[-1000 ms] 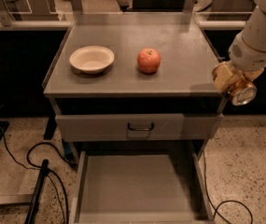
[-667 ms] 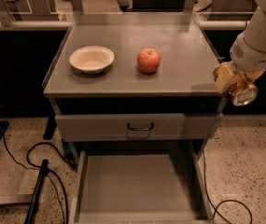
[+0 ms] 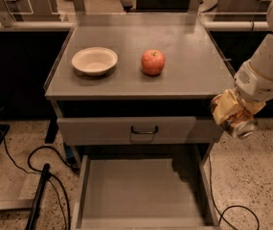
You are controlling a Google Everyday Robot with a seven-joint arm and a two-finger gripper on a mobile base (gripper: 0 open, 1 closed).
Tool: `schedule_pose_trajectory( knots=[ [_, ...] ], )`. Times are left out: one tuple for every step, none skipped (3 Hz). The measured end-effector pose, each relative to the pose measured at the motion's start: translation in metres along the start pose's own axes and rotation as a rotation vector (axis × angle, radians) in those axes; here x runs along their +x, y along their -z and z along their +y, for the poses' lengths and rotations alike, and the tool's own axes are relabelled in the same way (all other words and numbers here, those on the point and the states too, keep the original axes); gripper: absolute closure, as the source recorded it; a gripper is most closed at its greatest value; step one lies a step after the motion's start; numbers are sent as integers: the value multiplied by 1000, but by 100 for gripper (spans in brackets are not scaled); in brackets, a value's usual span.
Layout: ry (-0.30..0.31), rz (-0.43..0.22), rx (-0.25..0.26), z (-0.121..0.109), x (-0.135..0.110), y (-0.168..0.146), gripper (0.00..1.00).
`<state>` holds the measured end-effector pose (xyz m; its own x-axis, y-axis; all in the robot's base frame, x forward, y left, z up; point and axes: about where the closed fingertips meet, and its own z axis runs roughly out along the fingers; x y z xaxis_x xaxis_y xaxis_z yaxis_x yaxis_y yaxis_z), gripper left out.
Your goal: Place orange can into middle drawer
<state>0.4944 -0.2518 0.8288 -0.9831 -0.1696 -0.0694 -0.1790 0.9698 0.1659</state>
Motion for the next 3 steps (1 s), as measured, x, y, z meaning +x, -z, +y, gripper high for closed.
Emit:
schedule_pose_trajectory(
  knots=[
    [-2,2,-6,0,0,-2,100],
    [-52,93,-99,13,17,-50,100],
    [-95,179,-193,31,33,-106,100]
  ],
)
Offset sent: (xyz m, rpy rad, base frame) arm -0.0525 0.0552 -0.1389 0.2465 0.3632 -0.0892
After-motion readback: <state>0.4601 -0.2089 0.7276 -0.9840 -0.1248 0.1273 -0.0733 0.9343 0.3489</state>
